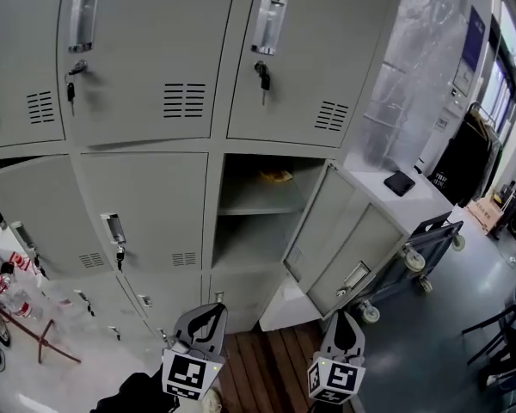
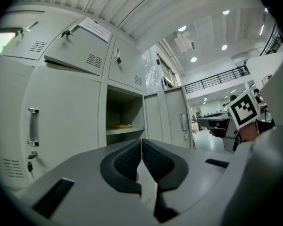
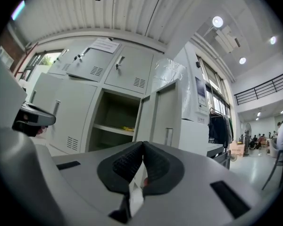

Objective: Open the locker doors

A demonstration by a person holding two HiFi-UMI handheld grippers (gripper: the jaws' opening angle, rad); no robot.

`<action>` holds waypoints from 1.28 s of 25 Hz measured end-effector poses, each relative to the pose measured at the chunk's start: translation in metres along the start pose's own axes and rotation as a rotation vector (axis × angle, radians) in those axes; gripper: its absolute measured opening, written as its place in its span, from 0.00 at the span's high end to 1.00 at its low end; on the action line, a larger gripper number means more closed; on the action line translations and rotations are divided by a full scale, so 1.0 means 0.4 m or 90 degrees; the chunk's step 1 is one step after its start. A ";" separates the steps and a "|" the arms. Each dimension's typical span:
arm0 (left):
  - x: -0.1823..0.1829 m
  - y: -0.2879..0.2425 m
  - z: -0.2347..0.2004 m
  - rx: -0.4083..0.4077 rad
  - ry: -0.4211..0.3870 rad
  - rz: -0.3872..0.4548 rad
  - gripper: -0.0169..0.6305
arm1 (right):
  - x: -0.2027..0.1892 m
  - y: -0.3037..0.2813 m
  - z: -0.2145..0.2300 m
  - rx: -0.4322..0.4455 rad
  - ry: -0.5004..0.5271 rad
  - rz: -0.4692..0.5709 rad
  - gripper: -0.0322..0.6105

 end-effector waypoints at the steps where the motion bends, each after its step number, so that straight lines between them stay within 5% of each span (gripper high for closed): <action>1: 0.002 0.020 -0.013 0.008 -0.002 0.001 0.94 | 0.004 0.007 -0.024 0.011 -0.004 0.004 0.93; 22: -0.017 0.440 -0.185 0.199 -0.012 -0.022 0.94 | 0.015 0.138 -0.496 0.291 -0.004 0.037 0.93; 32: -0.036 0.576 -0.184 0.245 -0.015 -0.040 0.94 | -0.001 0.228 -0.598 0.358 -0.010 0.040 0.93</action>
Point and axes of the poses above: the fingertips, and each gripper's own axes: y backward along the fingers, z to its right, x out of its top, the point moved 5 cm from there along y, backward along the fingers, and after that the axes turned 9 degrees about x, right-handed, at the moved point
